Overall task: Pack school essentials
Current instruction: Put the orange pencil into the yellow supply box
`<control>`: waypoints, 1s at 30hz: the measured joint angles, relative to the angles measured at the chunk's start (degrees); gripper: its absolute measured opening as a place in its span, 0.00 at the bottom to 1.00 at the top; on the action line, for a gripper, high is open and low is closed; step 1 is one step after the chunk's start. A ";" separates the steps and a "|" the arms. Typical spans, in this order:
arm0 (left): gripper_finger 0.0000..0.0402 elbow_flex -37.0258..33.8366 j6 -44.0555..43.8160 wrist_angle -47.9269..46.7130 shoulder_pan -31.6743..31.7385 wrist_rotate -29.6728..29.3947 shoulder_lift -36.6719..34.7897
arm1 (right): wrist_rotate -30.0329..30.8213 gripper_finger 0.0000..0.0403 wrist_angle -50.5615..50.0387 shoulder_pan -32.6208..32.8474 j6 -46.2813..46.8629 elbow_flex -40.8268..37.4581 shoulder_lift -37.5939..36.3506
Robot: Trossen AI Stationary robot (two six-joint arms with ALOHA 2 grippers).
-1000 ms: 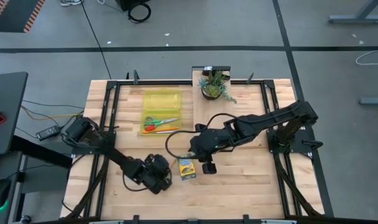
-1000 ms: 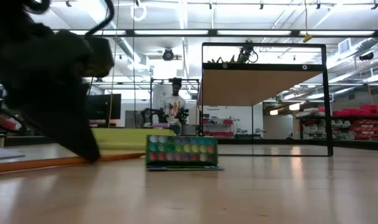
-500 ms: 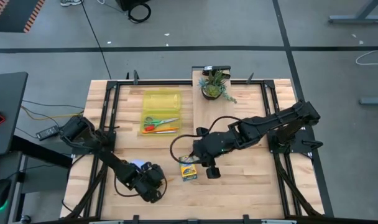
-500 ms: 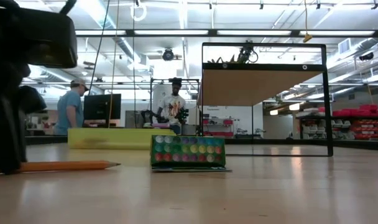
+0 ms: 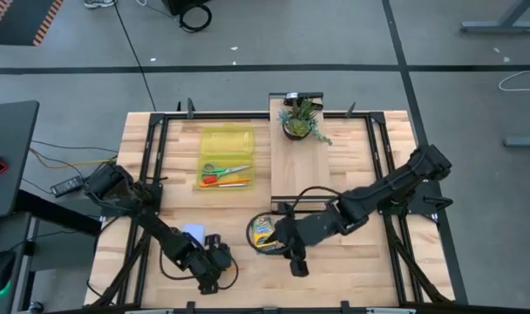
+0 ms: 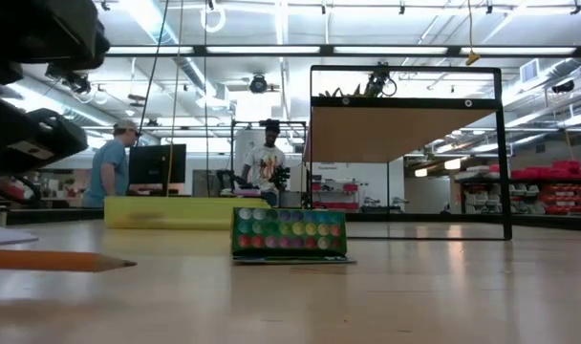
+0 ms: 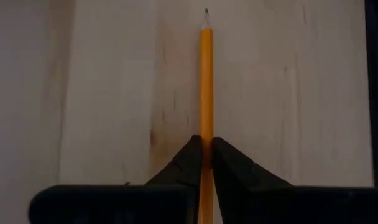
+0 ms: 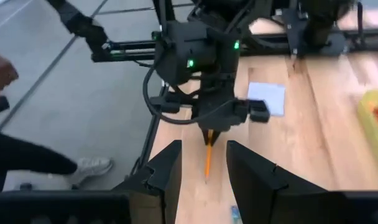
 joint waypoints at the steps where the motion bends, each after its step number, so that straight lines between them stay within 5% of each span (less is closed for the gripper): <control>1: 0.09 0.00 1.05 -0.02 0.00 -0.16 0.00 | 0.93 0.33 1.48 0.43 1.59 -1.50 -0.01; 8: 0.07 0.07 4.19 0.08 0.00 -0.63 -0.07 | 7.09 0.33 9.21 2.74 8.78 -9.65 0.10; 19: 0.08 0.11 3.97 -0.30 0.51 -0.86 -2.02 | 8.30 0.33 9.54 3.06 9.49 -10.39 0.08; 30: 0.07 0.15 18.61 -18.45 12.57 -8.09 -14.59 | 8.55 0.33 8.19 3.06 9.12 -8.49 0.08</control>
